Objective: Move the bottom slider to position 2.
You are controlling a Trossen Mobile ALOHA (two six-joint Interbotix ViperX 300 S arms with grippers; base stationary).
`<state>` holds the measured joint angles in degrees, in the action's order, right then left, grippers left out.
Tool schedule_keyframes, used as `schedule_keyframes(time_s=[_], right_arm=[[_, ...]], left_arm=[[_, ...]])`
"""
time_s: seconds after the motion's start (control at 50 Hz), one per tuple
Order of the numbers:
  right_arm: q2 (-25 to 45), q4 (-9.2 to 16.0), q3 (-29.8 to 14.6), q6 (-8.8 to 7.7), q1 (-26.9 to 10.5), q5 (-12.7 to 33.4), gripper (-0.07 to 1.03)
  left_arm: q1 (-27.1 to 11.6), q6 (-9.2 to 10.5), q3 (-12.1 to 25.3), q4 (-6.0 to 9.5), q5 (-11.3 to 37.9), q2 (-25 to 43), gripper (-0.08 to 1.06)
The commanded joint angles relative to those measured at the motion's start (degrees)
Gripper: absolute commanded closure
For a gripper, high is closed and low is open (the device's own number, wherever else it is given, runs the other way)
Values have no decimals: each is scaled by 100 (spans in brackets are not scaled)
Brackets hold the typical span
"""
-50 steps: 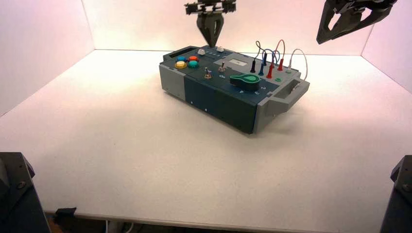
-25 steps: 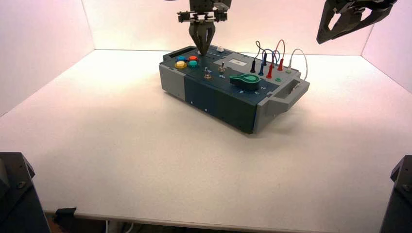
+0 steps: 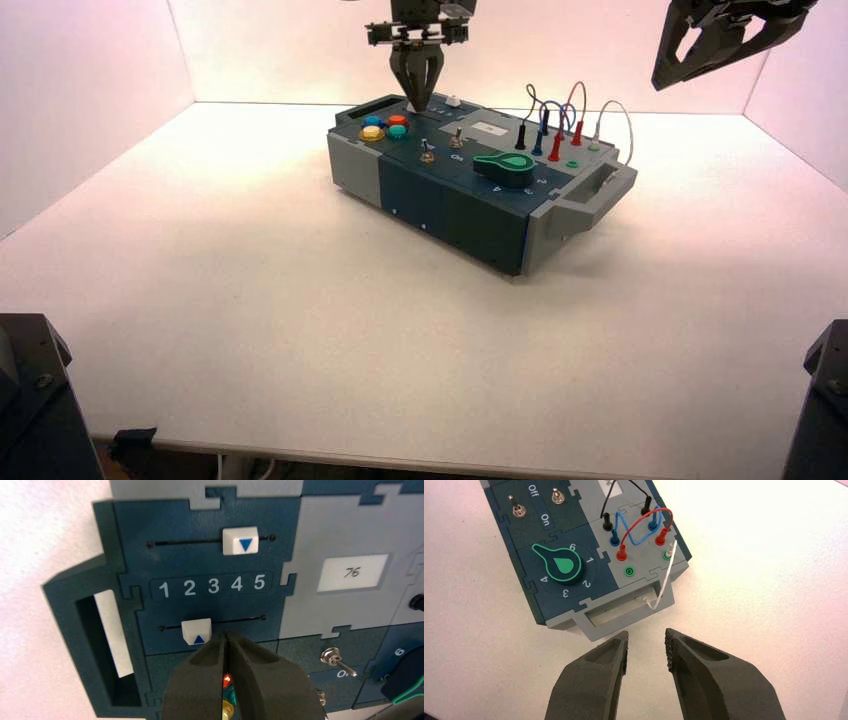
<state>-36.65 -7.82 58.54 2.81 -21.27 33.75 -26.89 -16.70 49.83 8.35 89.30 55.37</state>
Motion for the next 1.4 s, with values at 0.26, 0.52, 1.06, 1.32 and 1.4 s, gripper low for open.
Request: schedule_keyframes(time_s=[0.26,0.52,1.06,1.32,1.4], right_arm=[[-26,-9,-141,-9,35,-18,55],[-26,-9,-141,-9,35,-26,55],[-26,-18,-141,-9,35,-26,55],[-35,-9,-141,-9,35,-18,55],[-26,-9,-132,-9,35,-18,55]], left_arm=[[35,44,360,9,53,-79,101],[79,53,360,9,62,-53,101],[62,79,466,229,202,-114,101],[-44,79,861,185,229,-202,101],[-9,97,896,44,220,-229,101]])
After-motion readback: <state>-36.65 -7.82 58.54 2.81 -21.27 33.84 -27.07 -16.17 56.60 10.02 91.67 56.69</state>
